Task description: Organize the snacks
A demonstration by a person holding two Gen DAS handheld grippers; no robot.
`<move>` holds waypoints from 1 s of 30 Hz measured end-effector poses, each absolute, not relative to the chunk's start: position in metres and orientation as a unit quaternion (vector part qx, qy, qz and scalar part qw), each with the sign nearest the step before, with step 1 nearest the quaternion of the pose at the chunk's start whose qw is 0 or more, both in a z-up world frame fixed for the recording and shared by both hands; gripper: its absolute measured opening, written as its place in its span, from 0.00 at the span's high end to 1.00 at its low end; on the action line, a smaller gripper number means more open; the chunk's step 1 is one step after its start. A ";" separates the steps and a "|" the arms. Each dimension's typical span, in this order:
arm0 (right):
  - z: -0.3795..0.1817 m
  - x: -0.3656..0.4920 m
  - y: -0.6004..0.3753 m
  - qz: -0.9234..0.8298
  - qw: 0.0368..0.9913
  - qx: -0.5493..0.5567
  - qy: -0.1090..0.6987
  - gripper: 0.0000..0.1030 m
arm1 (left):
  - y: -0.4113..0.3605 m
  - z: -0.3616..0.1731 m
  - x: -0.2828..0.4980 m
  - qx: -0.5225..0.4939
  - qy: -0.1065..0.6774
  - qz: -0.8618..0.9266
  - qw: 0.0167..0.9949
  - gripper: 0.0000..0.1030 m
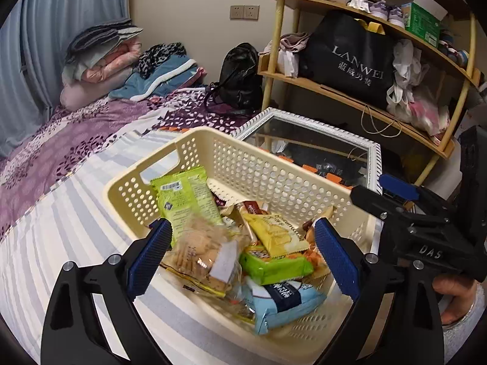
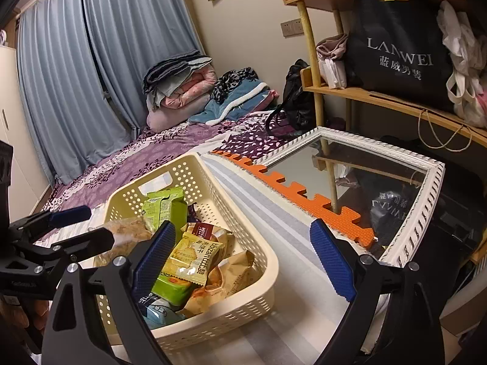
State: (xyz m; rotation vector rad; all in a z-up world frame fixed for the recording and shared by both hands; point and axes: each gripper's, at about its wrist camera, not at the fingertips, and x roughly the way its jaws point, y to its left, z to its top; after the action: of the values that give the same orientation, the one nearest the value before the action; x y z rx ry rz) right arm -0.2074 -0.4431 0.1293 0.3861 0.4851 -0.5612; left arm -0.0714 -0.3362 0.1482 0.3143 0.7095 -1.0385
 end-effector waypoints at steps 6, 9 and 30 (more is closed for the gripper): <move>0.135 -0.205 -0.434 -0.264 0.917 0.180 0.237 0.08 | -0.310 0.148 -0.058 0.138 0.345 -0.447 0.814 0.05; 0.140 -0.201 -0.427 -0.258 0.919 0.171 0.242 0.05 | -0.296 0.152 -0.054 0.142 0.343 -0.417 0.830 0.03; 0.157 -0.197 -0.361 -0.268 0.911 0.065 0.306 0.05 | -0.235 0.170 -0.082 0.170 0.298 -0.298 0.891 0.03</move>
State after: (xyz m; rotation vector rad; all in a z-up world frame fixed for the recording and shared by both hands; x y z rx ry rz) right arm -0.1971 -0.3608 0.1570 0.1334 0.6302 -0.5516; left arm -0.0825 -0.2353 0.1701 0.3538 0.6191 -0.6177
